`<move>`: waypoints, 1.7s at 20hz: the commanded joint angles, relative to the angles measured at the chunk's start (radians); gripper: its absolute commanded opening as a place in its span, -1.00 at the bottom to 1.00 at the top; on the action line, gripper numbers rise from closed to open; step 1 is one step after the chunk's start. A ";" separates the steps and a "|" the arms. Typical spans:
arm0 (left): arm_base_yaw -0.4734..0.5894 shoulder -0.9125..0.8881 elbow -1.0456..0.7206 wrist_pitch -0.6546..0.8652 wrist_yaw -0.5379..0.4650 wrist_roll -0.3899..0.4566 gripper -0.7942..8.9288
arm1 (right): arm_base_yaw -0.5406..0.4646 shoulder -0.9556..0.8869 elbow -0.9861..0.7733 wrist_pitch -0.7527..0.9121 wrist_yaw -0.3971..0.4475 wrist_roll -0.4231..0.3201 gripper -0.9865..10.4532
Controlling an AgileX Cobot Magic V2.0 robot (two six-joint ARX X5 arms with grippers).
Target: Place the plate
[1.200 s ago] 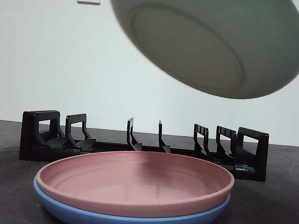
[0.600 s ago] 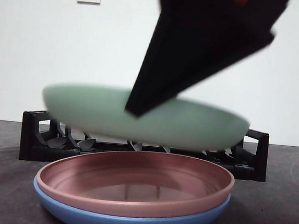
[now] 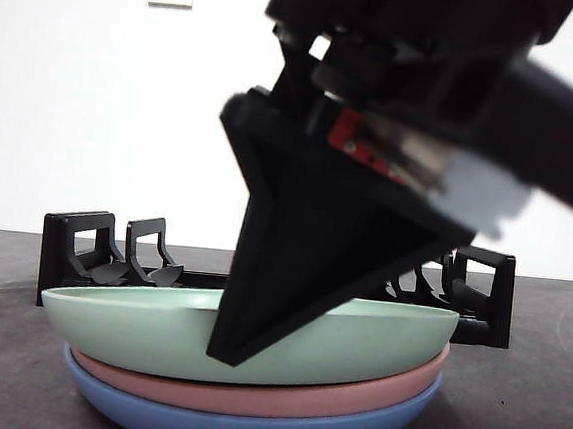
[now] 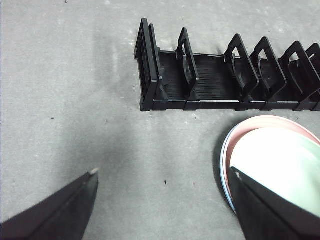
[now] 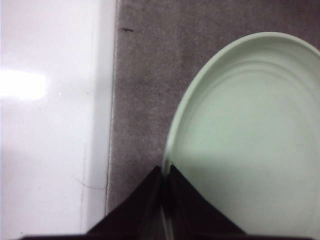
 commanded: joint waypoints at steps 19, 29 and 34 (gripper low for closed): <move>-0.001 0.005 0.011 0.019 -0.004 -0.003 0.00 | -0.232 -0.253 0.090 -0.045 0.227 0.304 -0.30; -0.001 0.005 0.011 0.142 -0.030 0.001 0.00 | -0.629 -0.596 -0.115 -0.043 0.240 0.386 -0.30; -0.001 0.005 0.011 0.147 -0.029 0.008 -0.13 | -0.734 -0.696 -0.122 -0.028 0.293 0.421 -0.51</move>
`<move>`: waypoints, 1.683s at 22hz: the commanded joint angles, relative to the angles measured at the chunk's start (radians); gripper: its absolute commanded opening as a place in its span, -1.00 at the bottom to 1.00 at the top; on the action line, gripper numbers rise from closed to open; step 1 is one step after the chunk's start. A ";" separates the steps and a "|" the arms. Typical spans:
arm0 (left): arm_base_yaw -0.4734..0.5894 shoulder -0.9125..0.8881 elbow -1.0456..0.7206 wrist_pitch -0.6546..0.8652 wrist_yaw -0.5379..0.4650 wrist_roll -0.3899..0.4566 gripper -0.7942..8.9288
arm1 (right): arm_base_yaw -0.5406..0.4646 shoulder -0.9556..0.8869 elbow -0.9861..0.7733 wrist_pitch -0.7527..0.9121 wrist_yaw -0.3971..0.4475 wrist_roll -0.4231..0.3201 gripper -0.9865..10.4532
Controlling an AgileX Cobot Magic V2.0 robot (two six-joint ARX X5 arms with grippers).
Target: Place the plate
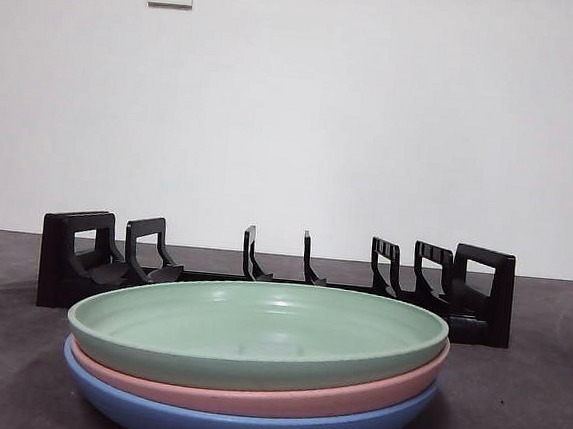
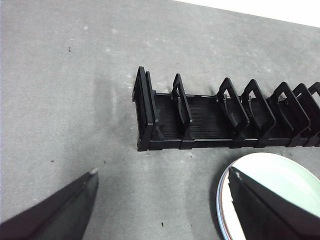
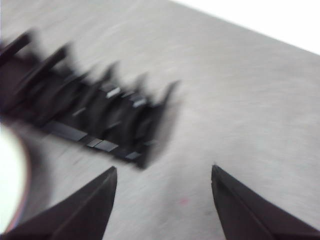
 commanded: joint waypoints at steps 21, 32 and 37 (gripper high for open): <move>0.075 -0.207 -0.335 0.423 -0.002 0.230 -0.82 | -0.021 -0.019 0.003 0.021 0.004 0.031 -0.79; 0.313 -0.483 -0.665 0.534 0.057 0.221 -0.82 | -0.021 -0.019 0.003 0.021 0.004 0.031 -0.79; 0.328 -0.500 -0.718 0.609 0.067 0.204 -0.82 | -0.021 -0.019 0.003 0.020 0.004 0.030 -0.79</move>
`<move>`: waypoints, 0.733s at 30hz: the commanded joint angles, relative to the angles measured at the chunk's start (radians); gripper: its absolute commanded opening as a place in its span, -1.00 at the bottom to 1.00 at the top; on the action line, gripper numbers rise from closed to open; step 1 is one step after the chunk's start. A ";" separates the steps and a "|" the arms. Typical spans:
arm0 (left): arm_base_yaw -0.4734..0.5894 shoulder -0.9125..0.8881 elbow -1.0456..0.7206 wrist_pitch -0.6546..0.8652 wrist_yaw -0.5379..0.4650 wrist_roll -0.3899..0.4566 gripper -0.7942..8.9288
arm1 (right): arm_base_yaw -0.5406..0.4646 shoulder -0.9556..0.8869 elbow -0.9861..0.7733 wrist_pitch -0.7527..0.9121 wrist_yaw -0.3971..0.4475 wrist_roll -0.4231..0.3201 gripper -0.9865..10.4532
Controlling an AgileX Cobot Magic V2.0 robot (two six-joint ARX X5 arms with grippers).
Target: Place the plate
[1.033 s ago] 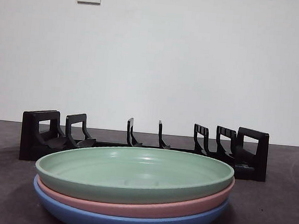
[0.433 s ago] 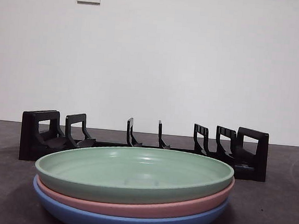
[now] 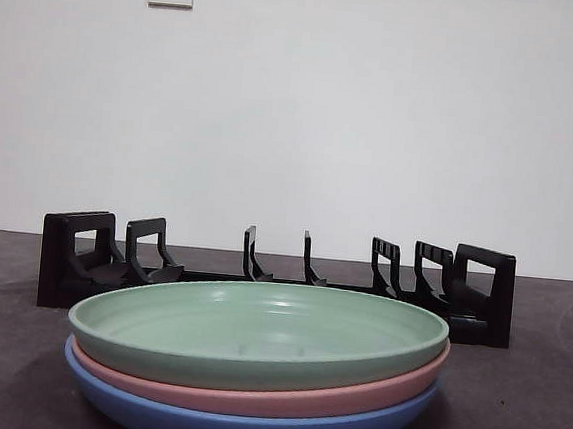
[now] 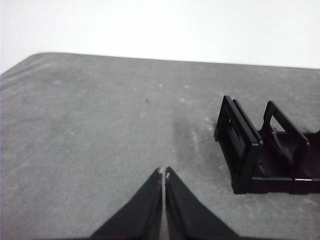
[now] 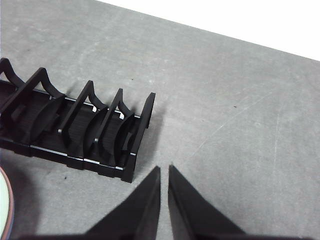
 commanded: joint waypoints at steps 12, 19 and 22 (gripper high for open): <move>-0.080 -0.002 -0.076 0.132 0.035 -0.030 -0.82 | 0.006 0.005 0.003 0.007 0.003 0.013 -0.79; -0.132 0.002 -0.075 0.130 0.035 -0.030 -0.82 | 0.006 0.005 0.003 0.007 0.003 0.013 -0.79; -0.132 0.000 -0.075 0.132 0.035 -0.030 -0.82 | 0.006 0.005 0.003 0.007 0.003 0.013 -0.79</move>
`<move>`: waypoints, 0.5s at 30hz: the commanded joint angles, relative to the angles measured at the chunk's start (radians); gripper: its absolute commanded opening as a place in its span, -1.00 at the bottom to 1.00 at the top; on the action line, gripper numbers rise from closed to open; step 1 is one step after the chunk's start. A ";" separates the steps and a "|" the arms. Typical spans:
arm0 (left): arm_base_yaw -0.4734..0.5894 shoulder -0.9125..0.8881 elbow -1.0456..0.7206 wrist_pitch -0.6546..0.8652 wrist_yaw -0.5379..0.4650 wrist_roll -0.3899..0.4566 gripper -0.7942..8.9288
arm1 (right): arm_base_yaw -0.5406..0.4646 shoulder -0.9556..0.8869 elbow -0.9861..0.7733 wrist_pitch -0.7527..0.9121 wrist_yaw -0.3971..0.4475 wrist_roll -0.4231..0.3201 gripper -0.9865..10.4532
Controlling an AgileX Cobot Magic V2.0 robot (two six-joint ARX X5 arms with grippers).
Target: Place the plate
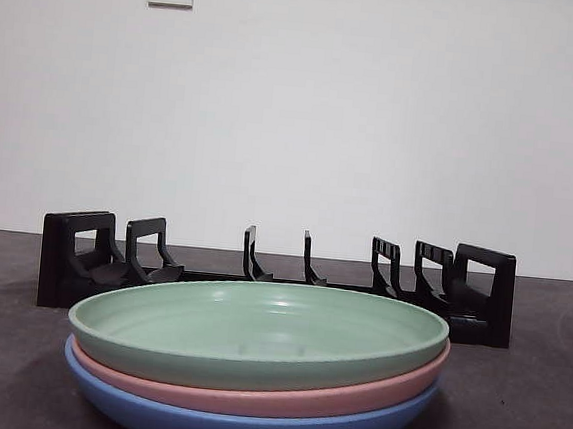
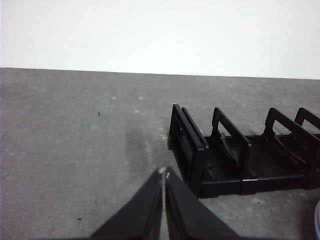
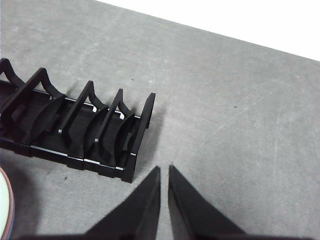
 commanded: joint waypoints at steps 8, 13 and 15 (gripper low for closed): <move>-0.001 -0.001 -0.019 0.014 0.005 -0.001 -0.82 | 0.003 -0.032 0.003 0.006 0.003 0.009 -0.79; -0.001 -0.001 -0.019 0.014 0.005 -0.001 -0.82 | -0.058 -0.084 -0.018 0.037 -0.014 -0.021 -0.79; -0.001 -0.001 -0.019 0.014 0.005 -0.001 -0.82 | -0.121 -0.115 -0.055 0.070 -0.059 -0.025 -0.79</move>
